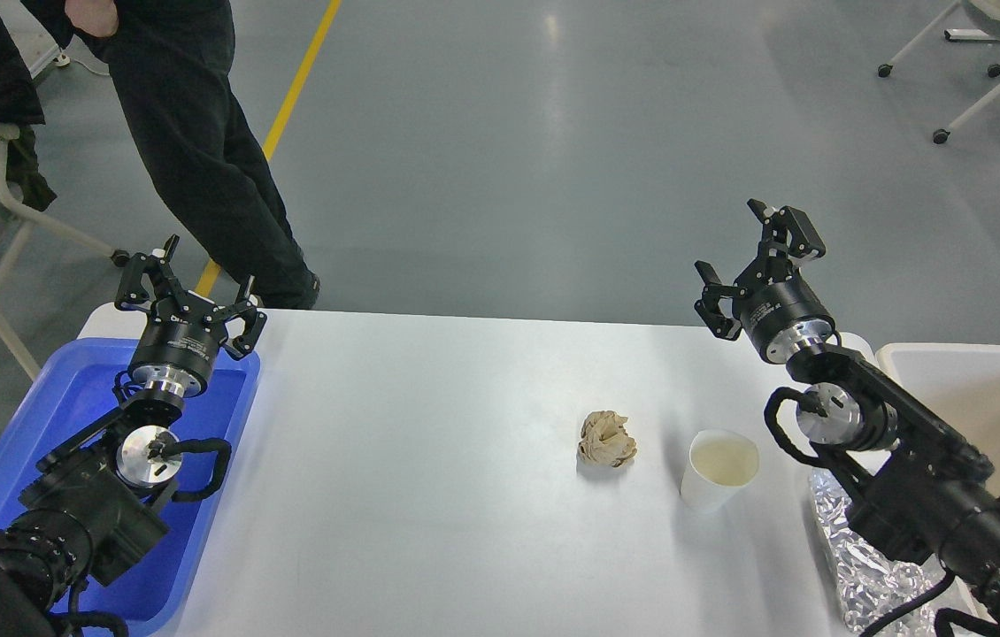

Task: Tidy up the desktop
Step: 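Raise the right gripper up and away from the white bin, then swing the right gripper outward and lower it toward the paper cup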

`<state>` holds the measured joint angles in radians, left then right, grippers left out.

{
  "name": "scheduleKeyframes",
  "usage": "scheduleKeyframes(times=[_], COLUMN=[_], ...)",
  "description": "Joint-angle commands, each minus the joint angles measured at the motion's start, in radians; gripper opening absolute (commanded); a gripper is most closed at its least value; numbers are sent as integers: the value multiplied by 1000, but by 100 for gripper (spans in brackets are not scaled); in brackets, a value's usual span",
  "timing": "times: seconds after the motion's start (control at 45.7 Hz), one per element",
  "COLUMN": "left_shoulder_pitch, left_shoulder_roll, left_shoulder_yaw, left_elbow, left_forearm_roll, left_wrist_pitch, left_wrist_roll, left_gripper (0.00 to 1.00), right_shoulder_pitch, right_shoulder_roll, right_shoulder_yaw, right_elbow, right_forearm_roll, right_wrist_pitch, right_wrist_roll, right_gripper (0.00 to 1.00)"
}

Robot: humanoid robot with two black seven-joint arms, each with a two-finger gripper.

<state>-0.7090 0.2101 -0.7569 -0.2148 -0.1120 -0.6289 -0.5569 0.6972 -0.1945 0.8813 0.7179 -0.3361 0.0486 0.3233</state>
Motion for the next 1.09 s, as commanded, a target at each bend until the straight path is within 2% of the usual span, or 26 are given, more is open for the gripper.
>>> scheduleKeyframes(times=[0.0,0.131,0.241,0.437,0.765,0.897,1.072], left_shoulder_pitch=[0,0,0,0,0,0,0], left_shoulder_roll=[0,0,0,0,0,0,0], left_shoulder_yaw=[-1,1,1,1,1,1,1], left_elbow=[0,0,0,0,0,0,0], left_forearm_roll=[0,0,0,0,0,0,0], left_wrist_pitch=[0,0,0,0,0,0,0], left_wrist_roll=[0,0,0,0,0,0,0], left_gripper=[100,100,100,100,100,100,100], right_shoulder_pitch=[44,90,189,409,726,782,815], right_shoulder_roll=[-43,-92,-152,-224,-394,-442,-514], right_shoulder_yaw=[-107,-292,-591,-967,-1251,-1390,-1486], right_elbow=[-18,-18,-8,15,241,331,417], right_forearm_roll=[-15,-15,-14,2,-15,-73,-237], right_wrist_pitch=[-6,-32,-125,-161,-161,-161,-161], right_wrist_roll=[0,-1,-4,-9,-9,-7,-9], right_gripper=[100,100,100,100,100,100,100])
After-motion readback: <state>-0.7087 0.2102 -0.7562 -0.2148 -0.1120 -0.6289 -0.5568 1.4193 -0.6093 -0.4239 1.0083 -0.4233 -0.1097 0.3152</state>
